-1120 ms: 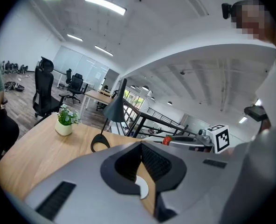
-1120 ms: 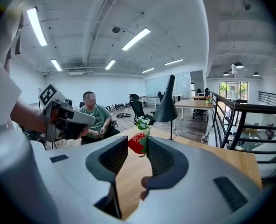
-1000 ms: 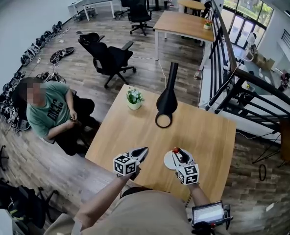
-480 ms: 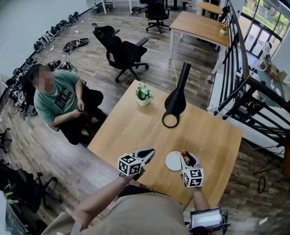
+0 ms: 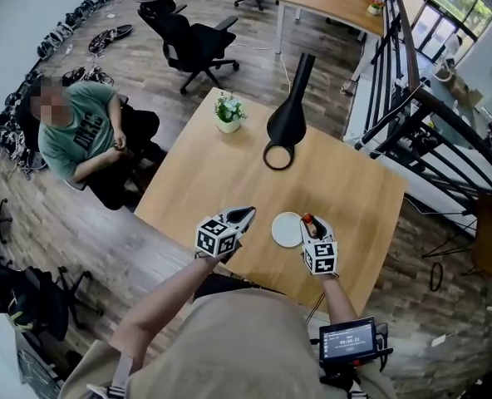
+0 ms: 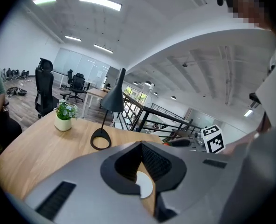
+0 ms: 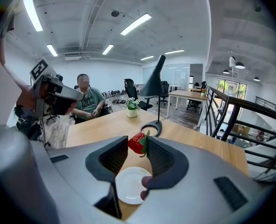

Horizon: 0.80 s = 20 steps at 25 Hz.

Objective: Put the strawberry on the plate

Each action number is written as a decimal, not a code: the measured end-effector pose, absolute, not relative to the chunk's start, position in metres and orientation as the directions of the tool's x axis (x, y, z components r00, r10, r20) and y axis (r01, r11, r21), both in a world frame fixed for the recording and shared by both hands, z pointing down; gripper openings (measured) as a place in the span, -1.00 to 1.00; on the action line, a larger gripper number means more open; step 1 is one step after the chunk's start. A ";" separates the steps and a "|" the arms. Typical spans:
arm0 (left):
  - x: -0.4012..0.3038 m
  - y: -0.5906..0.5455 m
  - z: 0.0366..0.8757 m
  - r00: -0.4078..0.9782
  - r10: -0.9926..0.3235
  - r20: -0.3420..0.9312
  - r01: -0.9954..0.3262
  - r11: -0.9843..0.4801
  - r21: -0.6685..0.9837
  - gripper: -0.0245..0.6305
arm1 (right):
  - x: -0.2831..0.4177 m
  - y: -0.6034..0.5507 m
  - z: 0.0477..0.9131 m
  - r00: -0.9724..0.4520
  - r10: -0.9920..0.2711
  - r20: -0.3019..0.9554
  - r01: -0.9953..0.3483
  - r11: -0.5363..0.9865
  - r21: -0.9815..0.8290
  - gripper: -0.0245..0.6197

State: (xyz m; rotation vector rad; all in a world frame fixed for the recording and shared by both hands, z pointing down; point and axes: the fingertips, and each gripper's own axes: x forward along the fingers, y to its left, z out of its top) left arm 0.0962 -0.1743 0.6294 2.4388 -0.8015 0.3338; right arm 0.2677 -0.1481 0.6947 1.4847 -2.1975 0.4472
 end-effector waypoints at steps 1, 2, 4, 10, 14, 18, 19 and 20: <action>0.100 -0.175 0.635 0.791 -0.464 0.398 -0.607 -0.675 0.419 -0.92 | 0.270 -0.149 0.704 -0.316 -0.776 0.546 -0.929 0.370 -0.011 -0.51; 0.103 -0.175 0.641 0.790 -0.457 0.408 -0.607 -0.675 0.419 -0.92 | 0.272 -0.150 0.715 -0.313 -0.767 0.560 -0.928 0.374 -0.006 -0.51; 0.106 -0.176 0.651 0.787 -0.444 0.428 -0.609 -0.672 0.422 -0.92 | 0.273 -0.152 0.739 -0.309 -0.746 0.590 -0.925 0.380 -0.004 -0.51; 0.124 -0.184 0.668 0.786 -0.402 0.469 -0.600 -0.678 0.425 -0.92 | 0.276 -0.146 0.817 -0.299 -0.656 0.693 -0.919 0.395 -0.023 -0.51; 0.133 -0.190 0.662 0.798 -0.397 0.455 -0.588 -0.681 0.437 -0.92 | 0.272 -0.141 0.856 -0.282 -0.588 0.758 -0.911 0.413 -0.018 -0.51; 0.140 -0.192 0.656 0.809 -0.387 0.443 -0.573 -0.687 0.446 -0.92 | 0.264 -0.139 0.871 -0.274 -0.542 0.795 -0.903 0.430 -0.018 -0.51; 0.141 -0.191 0.655 0.813 -0.382 0.440 -0.568 -0.689 0.451 -0.92 | 0.261 -0.139 0.875 -0.275 -0.534 0.800 -0.899 0.438 -0.016 -0.51; 0.141 -0.190 0.654 0.817 -0.377 0.436 -0.562 -0.689 0.457 -0.92 | 0.259 -0.139 0.880 -0.278 -0.526 0.804 -0.894 0.447 -0.017 -0.51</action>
